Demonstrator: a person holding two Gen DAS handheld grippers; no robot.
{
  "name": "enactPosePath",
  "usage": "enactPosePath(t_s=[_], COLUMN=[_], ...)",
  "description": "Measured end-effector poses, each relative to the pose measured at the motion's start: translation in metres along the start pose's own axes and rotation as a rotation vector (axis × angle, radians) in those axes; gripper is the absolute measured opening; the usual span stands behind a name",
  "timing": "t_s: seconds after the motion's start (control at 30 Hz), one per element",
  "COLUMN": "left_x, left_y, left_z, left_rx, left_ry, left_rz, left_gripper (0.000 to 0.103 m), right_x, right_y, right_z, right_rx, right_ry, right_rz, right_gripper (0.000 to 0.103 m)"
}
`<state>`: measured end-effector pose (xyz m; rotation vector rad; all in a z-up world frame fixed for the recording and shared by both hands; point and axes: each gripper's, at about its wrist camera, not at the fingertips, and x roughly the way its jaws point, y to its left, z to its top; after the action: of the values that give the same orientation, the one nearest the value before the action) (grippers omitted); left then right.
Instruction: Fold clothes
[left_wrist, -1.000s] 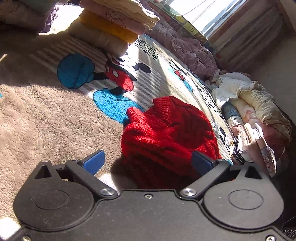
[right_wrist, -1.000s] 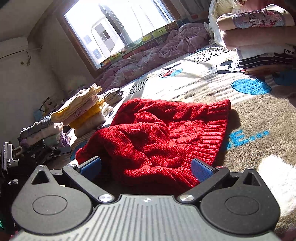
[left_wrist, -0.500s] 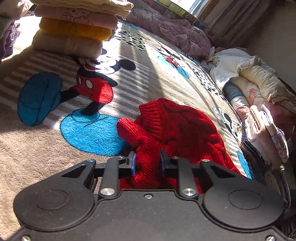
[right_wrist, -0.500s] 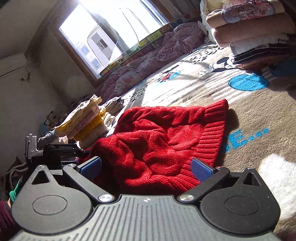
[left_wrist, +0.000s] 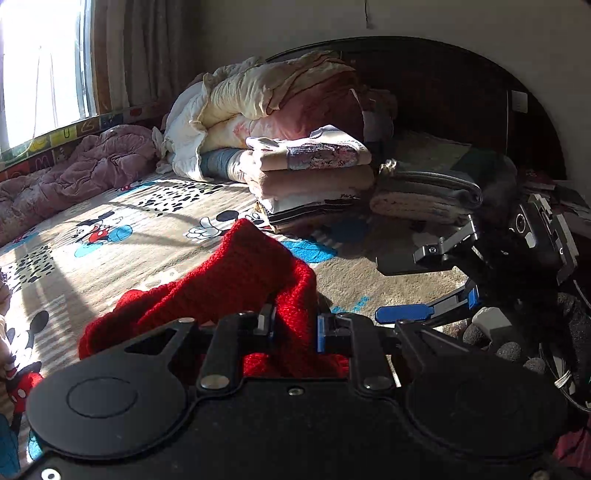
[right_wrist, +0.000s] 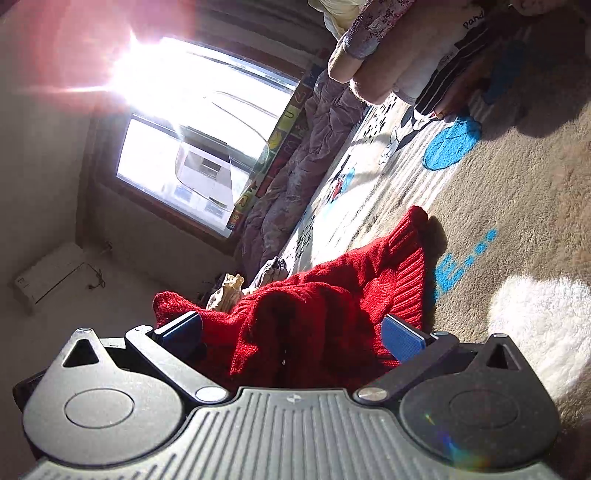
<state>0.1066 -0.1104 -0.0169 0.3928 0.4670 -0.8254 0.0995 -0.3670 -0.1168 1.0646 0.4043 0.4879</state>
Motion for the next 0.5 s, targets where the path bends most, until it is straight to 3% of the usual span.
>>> enactPosePath(t_s=[0.1,0.23,0.3,0.4,0.5], left_x=[0.012,0.014,0.015,0.011,0.004], left_y=[-0.036,-0.071,-0.079,-0.074,-0.077], left_z=[-0.021,-0.059,-0.073,-0.089,-0.094], left_rx=[0.096,0.115,0.083,-0.052,-0.064], left_ry=[0.074,0.124,0.128,0.1,0.091], left_rz=[-0.065,-0.093,-0.077,-0.069,-0.068], left_gripper=[0.017,0.017,0.017,0.016,0.016], right_x=[-0.013,-0.019,-0.018,-0.008,0.011], right_y=[0.009,0.031,0.043,0.068,0.107], right_z=[0.004,-0.003,-0.01,-0.021,-0.035], right_rx=[-0.065,-0.252,-0.336,-0.461,-0.683], right_ry=[-0.013,0.035,0.076,0.169,0.263], right_rz=[0.023,0.007,-0.011,-0.043,-0.093], right_gripper=[0.102,0.102,0.1,0.084,0.081])
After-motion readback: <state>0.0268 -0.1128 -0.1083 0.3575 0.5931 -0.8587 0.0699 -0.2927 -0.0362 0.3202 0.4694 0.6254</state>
